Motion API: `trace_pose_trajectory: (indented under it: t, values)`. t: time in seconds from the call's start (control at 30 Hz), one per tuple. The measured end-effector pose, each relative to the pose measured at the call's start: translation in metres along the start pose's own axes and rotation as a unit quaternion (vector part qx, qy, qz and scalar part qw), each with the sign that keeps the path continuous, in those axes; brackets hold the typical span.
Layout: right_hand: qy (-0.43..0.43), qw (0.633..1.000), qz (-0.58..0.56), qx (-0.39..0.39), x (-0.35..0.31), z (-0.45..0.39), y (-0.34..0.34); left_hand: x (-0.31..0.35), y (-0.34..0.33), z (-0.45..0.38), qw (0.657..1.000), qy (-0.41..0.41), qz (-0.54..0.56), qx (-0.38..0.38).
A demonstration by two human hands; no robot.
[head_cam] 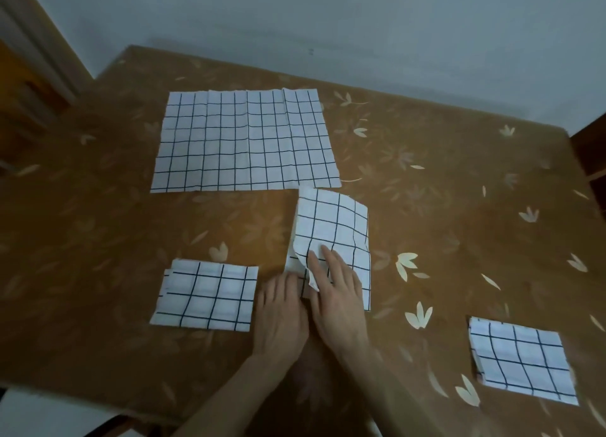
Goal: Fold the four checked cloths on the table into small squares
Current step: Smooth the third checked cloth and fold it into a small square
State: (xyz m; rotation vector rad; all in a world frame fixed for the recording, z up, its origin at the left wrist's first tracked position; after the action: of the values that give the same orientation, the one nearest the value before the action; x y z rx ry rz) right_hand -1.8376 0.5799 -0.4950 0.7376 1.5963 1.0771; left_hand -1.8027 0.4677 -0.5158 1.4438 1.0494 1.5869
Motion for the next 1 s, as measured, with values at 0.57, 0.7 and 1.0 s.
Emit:
trace_pose_trajectory:
  t: [0.57,0.7,1.0]
  values:
    - [-0.04,0.992,-0.019,-0.117,0.014,-0.007,-0.036,-0.019,-0.002,0.005,0.992,-0.072,-0.098,-0.031]
    - [0.01,0.997,-0.055,-0.063,0.028,-0.008,-0.007,-0.01,0.006,-0.001,0.993,-0.053,-0.101,-0.008]
    - [0.092,0.99,0.09,-0.057,0.111,-0.025,0.017,0.056,-0.038,-0.011,0.958,-0.257,-0.116,-0.057]
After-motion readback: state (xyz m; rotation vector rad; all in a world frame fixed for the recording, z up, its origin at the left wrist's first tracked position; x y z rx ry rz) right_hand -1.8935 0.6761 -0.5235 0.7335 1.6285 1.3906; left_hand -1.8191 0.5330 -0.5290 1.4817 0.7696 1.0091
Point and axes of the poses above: each hand's wrist, its own z-axis away from the middle knuckle, its own y-axis out of the back of the hand, x = y × z, the point moved 6 cm from there along -z, towards the middle knuckle, and after that the axes turned 2 degrees about -z, right-handed, at the moved point
